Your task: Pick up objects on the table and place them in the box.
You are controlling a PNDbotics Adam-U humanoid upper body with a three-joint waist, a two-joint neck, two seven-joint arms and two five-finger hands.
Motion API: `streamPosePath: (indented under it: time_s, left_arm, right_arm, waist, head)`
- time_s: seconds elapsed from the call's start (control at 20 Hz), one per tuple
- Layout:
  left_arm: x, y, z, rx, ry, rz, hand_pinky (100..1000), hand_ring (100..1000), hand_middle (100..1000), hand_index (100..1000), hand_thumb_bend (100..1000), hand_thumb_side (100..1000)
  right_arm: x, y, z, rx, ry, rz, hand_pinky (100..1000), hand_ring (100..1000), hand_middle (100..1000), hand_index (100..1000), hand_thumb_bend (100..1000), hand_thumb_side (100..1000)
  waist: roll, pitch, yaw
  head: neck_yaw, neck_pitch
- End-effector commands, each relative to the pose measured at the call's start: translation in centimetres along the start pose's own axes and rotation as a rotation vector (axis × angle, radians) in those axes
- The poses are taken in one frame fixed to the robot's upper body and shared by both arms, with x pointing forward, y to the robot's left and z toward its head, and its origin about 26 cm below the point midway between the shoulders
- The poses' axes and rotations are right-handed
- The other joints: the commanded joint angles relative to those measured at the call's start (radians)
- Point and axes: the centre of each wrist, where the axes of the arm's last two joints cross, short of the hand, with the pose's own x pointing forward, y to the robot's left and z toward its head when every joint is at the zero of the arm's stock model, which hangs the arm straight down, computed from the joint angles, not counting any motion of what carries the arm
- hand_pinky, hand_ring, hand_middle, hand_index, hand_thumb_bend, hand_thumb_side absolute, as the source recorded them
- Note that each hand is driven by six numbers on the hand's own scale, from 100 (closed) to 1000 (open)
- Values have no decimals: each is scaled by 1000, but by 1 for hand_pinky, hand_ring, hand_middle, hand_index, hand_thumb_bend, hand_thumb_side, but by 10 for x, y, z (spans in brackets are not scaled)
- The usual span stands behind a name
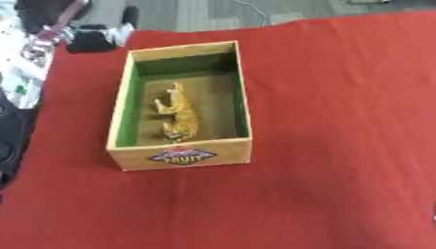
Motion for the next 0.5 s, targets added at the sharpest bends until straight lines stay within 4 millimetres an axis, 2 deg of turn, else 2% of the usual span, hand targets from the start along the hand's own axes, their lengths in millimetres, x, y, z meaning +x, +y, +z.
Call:
streamPosePath:
  time_s: [0.05, 0.2, 0.5]
  left_arm:
    - [-8, 44, 8, 168, 35, 97, 784, 737, 694, 896, 100, 441]
    - [-9, 64, 28, 229, 81, 201, 764, 716, 683, 902, 100, 459]
    - [6, 83, 55, 303, 199, 451, 725, 684, 662, 908, 100, 536]
  right_arm:
    - [4, -6, -6, 6, -33, 21, 902, 561, 412, 755, 100, 400]
    - [4, -9, -6, -5, -37, 28, 899, 561, 414, 754, 100, 399]
    - [4, -13, -5, -24, -49, 29, 893, 562, 417, 753, 100, 397]
  waist:
    - [-8, -27, 11]
    - [-15, -33, 34]
    - [-38, -41, 66]
  head:
    - [-20, 11]
    - [-49, 14]
    - [-96, 14]
